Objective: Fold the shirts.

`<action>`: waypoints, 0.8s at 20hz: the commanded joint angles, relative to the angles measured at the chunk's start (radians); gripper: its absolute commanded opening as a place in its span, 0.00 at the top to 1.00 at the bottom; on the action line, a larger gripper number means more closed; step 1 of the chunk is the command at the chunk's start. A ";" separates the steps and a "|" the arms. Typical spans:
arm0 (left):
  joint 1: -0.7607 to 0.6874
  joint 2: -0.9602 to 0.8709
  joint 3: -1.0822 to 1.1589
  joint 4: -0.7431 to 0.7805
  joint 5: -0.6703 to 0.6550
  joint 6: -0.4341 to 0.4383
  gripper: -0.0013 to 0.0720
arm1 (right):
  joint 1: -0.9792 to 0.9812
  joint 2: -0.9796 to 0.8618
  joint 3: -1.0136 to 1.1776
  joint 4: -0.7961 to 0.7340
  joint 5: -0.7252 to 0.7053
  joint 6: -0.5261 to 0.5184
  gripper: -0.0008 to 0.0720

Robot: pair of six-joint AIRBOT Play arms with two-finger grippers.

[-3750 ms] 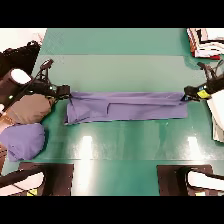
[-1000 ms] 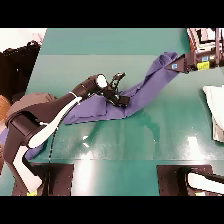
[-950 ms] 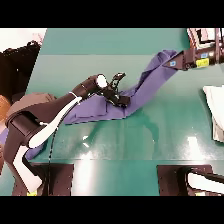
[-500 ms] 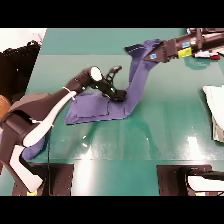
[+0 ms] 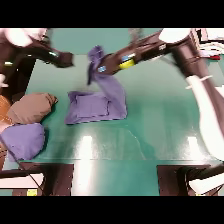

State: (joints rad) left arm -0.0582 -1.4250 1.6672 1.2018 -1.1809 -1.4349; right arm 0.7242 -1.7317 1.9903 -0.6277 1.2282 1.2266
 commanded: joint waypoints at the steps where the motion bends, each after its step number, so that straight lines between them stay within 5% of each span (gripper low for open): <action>1: 0.159 0.132 0.001 0.054 -0.019 0.003 0.95 | 0.172 -0.150 0.048 -0.001 -0.230 -0.026 0.89; 2: 0.187 0.150 0.001 0.054 -0.027 0.003 0.95 | 0.202 -0.183 0.050 0.000 -0.256 -0.039 0.51; 3: 0.206 0.161 0.001 0.054 -0.037 0.003 0.95 | 0.221 -0.206 0.050 0.000 -0.263 -0.040 0.25; 4: 0.213 0.163 0.001 0.052 -0.045 0.002 0.95 | 0.230 -0.220 0.050 -0.001 -0.235 -0.040 0.22; 6: 0.213 0.162 0.000 0.045 -0.065 0.003 0.95 | 0.211 -0.222 0.050 -0.003 -0.122 -0.037 0.25; 8: 0.213 0.160 0.000 0.012 -0.069 0.003 0.95 | 0.156 -0.195 0.019 -0.033 0.026 -0.023 0.61; 12: 0.213 0.160 0.000 -0.014 -0.087 0.003 0.95 | 0.009 -0.069 -0.206 -0.182 0.130 0.027 0.63; 16: 0.213 0.158 -0.002 -0.019 -0.099 0.003 0.95 | -0.180 0.097 -0.521 -0.237 0.019 0.089 0.63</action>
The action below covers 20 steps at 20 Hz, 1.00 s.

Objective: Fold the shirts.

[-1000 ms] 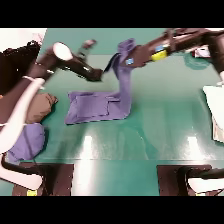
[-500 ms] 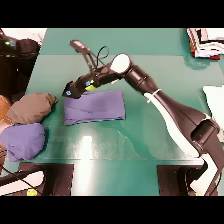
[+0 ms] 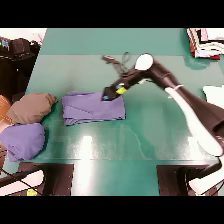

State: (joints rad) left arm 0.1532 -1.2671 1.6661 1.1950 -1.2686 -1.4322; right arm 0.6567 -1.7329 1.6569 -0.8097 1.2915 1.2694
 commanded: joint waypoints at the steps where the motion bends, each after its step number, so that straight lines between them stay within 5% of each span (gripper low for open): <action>1: 0.002 0.000 -0.001 -0.019 -0.011 0.000 0.95 | -0.156 0.134 -0.263 -0.055 -0.088 0.061 0.63; 2: 0.002 -0.002 -0.001 -0.029 -0.008 0.000 0.95 | -0.199 0.166 -0.336 -0.050 -0.128 0.066 0.62; 3: 0.002 -0.002 -0.001 -0.037 -0.003 0.000 0.95 | -0.232 0.188 -0.397 -0.043 -0.162 0.066 0.50; 4: 0.002 -0.002 -0.001 -0.046 0.000 0.000 0.95 | -0.258 0.199 -0.443 -0.034 -0.192 0.066 0.18; 5: 0.001 -0.002 -0.001 -0.053 0.003 0.000 0.95 | -0.277 0.200 -0.481 0.006 -0.219 0.065 0.02; 13: 0.002 -0.004 -0.001 -0.055 0.004 0.000 0.95 | -0.196 0.027 -0.533 0.356 -0.326 -0.043 0.11; 15: 0.002 -0.004 -0.001 -0.055 0.003 0.000 0.95 | -0.140 -0.037 -0.462 0.372 -0.314 -0.049 0.23; 18: 0.001 -0.004 -0.001 -0.061 0.001 0.000 0.95 | -0.064 -0.118 -0.332 0.369 -0.315 -0.049 0.25; 20: 0.001 -0.004 -0.001 -0.086 -0.006 0.000 0.95 | -0.036 -0.153 -0.256 0.353 -0.313 -0.050 0.70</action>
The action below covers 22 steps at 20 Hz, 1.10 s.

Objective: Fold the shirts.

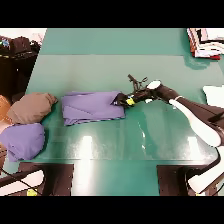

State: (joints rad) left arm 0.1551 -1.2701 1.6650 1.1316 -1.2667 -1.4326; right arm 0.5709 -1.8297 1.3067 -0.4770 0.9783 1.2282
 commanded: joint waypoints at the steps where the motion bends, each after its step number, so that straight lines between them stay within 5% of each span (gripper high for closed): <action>1: -0.007 -0.001 0.000 -0.027 -0.010 0.000 0.95 | 0.055 -0.063 0.124 -0.005 0.002 -0.009 0.85; 2: -0.021 -0.001 0.000 -0.024 -0.012 0.000 0.95 | 0.055 -0.062 0.148 -0.039 0.002 -0.009 0.97; 7: -0.187 0.000 0.000 -0.019 -0.014 0.000 0.95 | -0.064 0.041 0.246 -0.271 0.054 0.055 0.97; 12: -0.383 0.000 0.000 -0.018 0.022 0.000 0.95 | -0.411 0.274 0.246 -0.479 0.144 0.112 0.97; 22: -0.562 -0.001 0.000 -0.018 0.175 -0.004 0.95 | -1.095 0.406 0.246 -0.513 0.162 0.105 0.97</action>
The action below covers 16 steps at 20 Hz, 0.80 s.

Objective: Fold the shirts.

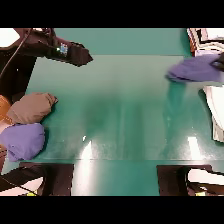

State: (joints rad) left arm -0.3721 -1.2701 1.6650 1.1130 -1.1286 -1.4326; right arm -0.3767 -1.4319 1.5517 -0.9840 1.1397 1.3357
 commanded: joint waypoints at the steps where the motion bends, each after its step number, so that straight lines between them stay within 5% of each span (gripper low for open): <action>1: -0.035 -0.001 0.000 0.001 0.036 -0.006 0.95 | -0.180 0.003 0.001 -0.003 -0.007 -0.005 0.97; 9: -0.035 -0.010 0.000 0.000 0.036 -0.011 0.95 | -0.251 -0.007 0.138 0.016 -0.036 -0.020 0.97; 16: -0.035 -0.020 0.000 0.001 0.016 -0.008 0.95 | -0.297 -0.006 0.356 0.012 0.163 -0.005 0.97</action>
State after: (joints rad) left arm -0.4068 -1.2884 1.6650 1.1137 -1.1011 -1.4425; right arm -0.6479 -1.4380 1.8519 -0.9699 1.2049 1.3174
